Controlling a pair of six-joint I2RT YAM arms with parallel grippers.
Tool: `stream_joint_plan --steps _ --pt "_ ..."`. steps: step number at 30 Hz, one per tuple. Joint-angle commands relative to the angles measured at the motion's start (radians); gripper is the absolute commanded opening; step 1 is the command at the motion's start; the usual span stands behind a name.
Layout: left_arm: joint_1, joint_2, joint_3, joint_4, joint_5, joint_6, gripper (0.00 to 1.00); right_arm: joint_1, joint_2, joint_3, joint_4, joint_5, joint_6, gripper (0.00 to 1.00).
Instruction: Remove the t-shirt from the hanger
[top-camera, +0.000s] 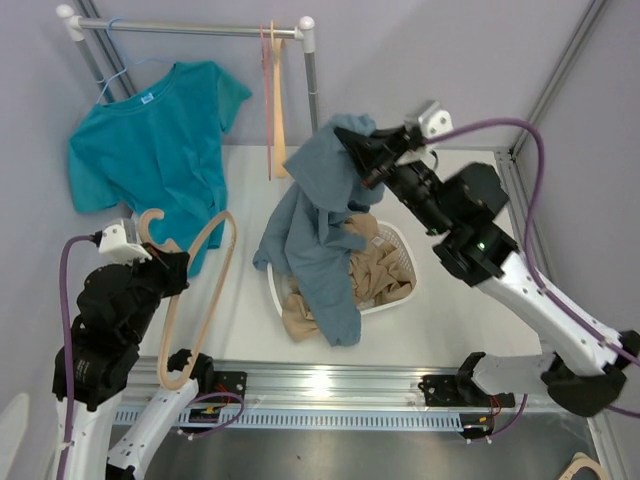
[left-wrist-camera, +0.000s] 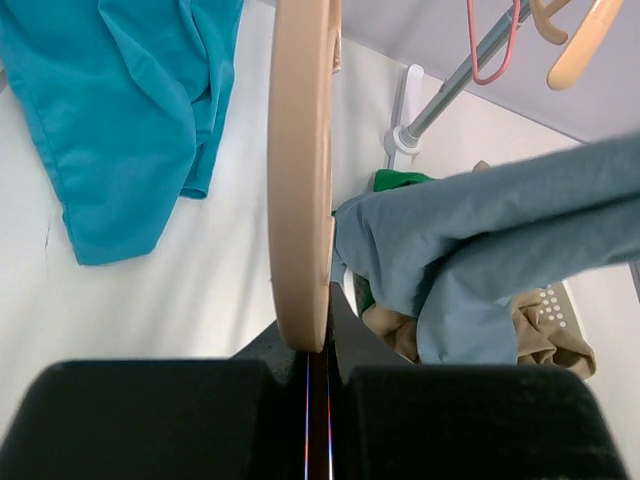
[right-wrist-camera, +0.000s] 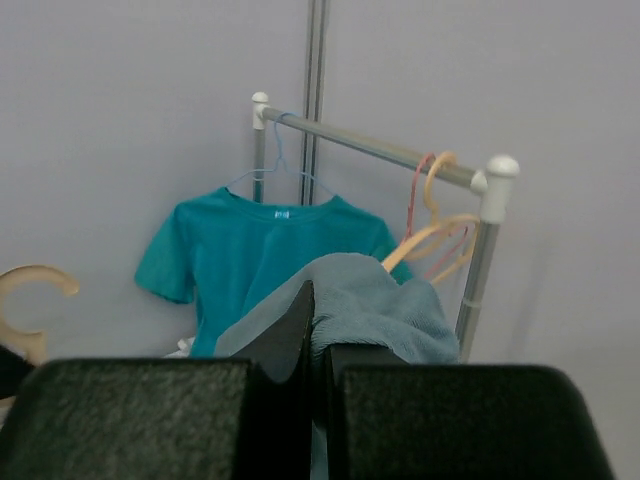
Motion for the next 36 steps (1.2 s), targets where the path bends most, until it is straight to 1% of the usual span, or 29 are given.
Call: stream_joint_plan --steps 1,4,5,6,7,9,10,11,12,13,14,15,18,19,21,22,24,25,26,27,28,29,30,31,32,33,35,36 --pt "-0.003 0.022 0.0 0.075 0.005 0.015 0.01 -0.004 -0.177 -0.197 0.043 0.082 0.095 0.0" --pt "-0.003 0.044 0.004 0.091 0.016 0.023 0.01 -0.006 -0.24 -0.371 -0.001 0.126 0.146 0.0" --pt "-0.003 0.048 0.003 0.105 0.014 0.026 0.01 -0.006 -0.243 -0.459 -0.023 0.141 0.187 0.0" --pt "-0.002 0.062 0.007 0.108 0.009 0.03 0.01 -0.006 -0.24 -0.486 -0.053 0.142 0.22 0.0" --pt "-0.002 0.07 0.015 0.111 0.006 0.035 0.01 -0.009 -0.228 -0.503 -0.122 0.142 0.252 0.0" --pt "-0.002 0.096 0.036 0.116 0.002 0.038 0.01 -0.025 -0.144 -0.51 -0.211 0.104 0.331 0.0" --pt "-0.002 0.102 0.041 0.121 0.003 0.038 0.01 -0.035 -0.096 -0.496 -0.307 0.075 0.353 0.0" --pt "-0.002 0.107 0.049 0.124 0.008 0.04 0.01 -0.047 0.009 -0.477 -0.354 0.04 0.369 0.0" --pt "-0.002 0.111 0.061 0.131 0.012 0.036 0.01 -0.059 0.065 -0.433 -0.394 -0.039 0.381 0.0" --pt "-0.002 0.116 0.065 0.136 0.017 0.035 0.01 -0.059 0.114 -0.416 -0.455 -0.06 0.384 0.0" --pt "0.0 0.12 0.075 0.138 0.017 0.033 0.01 -0.061 0.163 -0.402 -0.48 -0.077 0.387 0.0" --pt "0.0 0.123 0.073 0.138 0.017 0.032 0.01 -0.059 0.235 -0.401 -0.497 -0.103 0.395 0.0" --pt "0.0 0.134 0.105 0.134 -0.001 0.036 0.01 -0.061 0.324 -0.463 -0.528 -0.12 0.46 0.0" --pt "0.001 0.14 0.128 0.133 -0.01 0.039 0.01 -0.061 0.34 -0.535 -0.519 -0.138 0.511 0.0" --pt "0.01 0.171 0.145 0.134 -0.026 0.055 0.01 -0.059 0.363 -0.613 -0.488 -0.183 0.553 0.0" --pt "0.015 0.183 0.174 0.138 -0.029 0.064 0.01 -0.055 0.366 -0.687 -0.448 -0.206 0.591 0.0" --pt "0.038 0.231 0.19 0.164 -0.005 0.091 0.01 -0.049 0.348 -0.738 -0.416 -0.215 0.614 0.02" --pt "0.047 0.248 0.205 0.177 0.041 0.098 0.01 -0.041 0.309 -0.753 -0.405 -0.203 0.62 0.09" --pt "0.053 0.266 0.222 0.199 0.066 0.101 0.01 -0.038 0.285 -0.762 -0.41 -0.189 0.625 0.32" --pt "0.065 0.304 0.242 0.211 0.097 0.116 0.01 -0.038 0.26 -0.76 -0.416 -0.168 0.626 0.39" --pt "0.069 0.326 0.271 0.214 0.115 0.118 0.01 -0.038 0.208 -0.738 -0.446 -0.107 0.628 0.5" --pt "0.069 0.349 0.301 0.22 0.114 0.121 0.01 -0.038 0.182 -0.726 -0.466 -0.077 0.623 0.54" --pt "0.07 0.392 0.314 0.226 0.114 0.127 0.01 -0.038 0.157 -0.711 -0.498 -0.051 0.617 0.55" --pt "0.072 0.416 0.334 0.225 0.109 0.136 0.01 -0.038 0.133 -0.697 -0.511 -0.027 0.61 0.6" --pt "0.076 0.442 0.352 0.223 0.092 0.142 0.01 -0.038 0.078 -0.674 -0.517 -0.002 0.6 0.66" --pt "0.087 0.49 0.421 0.213 0.091 0.145 0.01 -0.038 0.052 -0.661 -0.523 0.039 0.582 0.72" --pt "0.119 0.54 0.493 0.201 0.115 0.138 0.01 -0.041 -0.025 -0.638 -0.544 0.067 0.568 0.76" --pt "0.133 0.567 0.541 0.179 0.143 0.132 0.01 -0.044 -0.047 -0.616 -0.566 0.084 0.554 0.75"
